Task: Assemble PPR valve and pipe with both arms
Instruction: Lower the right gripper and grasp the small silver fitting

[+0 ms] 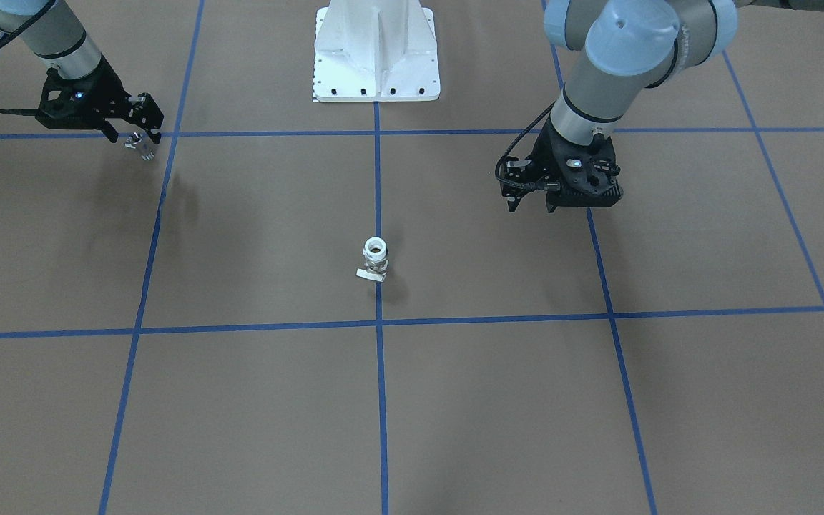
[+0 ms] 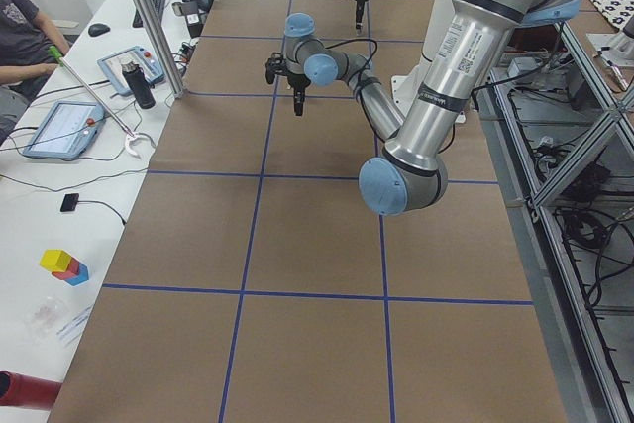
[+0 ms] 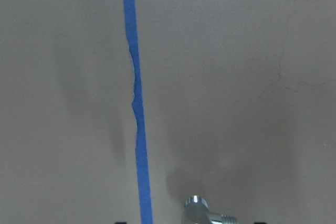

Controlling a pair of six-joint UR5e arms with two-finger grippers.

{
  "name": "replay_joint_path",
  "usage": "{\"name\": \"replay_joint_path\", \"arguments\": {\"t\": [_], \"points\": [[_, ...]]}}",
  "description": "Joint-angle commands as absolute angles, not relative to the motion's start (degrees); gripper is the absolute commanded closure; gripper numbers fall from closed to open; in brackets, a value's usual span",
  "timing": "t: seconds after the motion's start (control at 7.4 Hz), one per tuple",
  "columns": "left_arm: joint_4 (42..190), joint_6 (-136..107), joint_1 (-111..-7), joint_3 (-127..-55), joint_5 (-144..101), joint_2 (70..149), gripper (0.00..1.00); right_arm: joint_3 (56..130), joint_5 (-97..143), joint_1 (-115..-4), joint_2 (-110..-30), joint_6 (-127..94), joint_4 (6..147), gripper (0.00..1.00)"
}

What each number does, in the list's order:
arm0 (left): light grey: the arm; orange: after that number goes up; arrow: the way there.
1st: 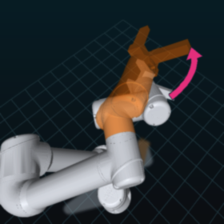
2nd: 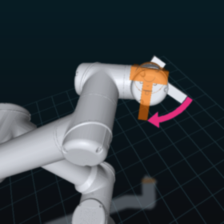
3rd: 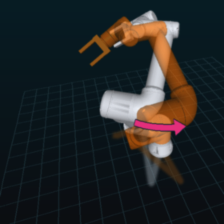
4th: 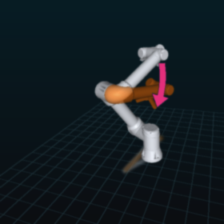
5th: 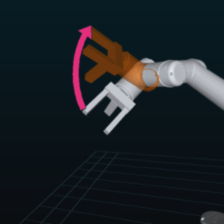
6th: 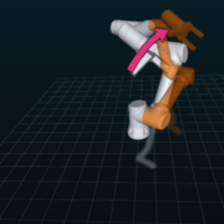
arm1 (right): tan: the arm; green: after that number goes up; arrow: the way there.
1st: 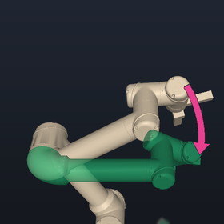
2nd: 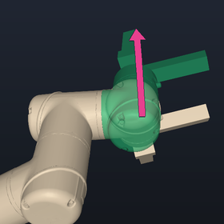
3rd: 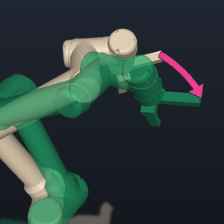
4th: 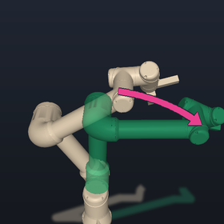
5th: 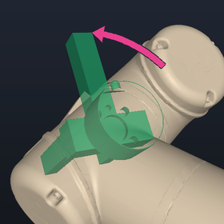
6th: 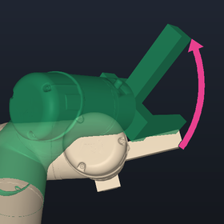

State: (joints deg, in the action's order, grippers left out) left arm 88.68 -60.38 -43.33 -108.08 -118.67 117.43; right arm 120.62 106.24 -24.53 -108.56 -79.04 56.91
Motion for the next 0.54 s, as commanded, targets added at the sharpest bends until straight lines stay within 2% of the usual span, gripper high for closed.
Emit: {"name": "replay_joint_path", "arguments": {"t": [0.0,0.14,0.41], "points": [[88.68,-60.38,-43.33,-108.11,-118.65,117.42,0.34,120.32,106.26,-24.08,-108.46,-79.45,56.95,0.23],[88.68,-60.38,-43.24,-108.02,-118.65,117.42,0.34,120.32,106.17,-24.08,-108.46,-79.45,56.95,0.31],[88.77,-60.38,-43.33,-108.02,-118.65,117.42,0.34,120.24,106.26,-24.08,-108.54,-79.45,56.95,0.55]]}}
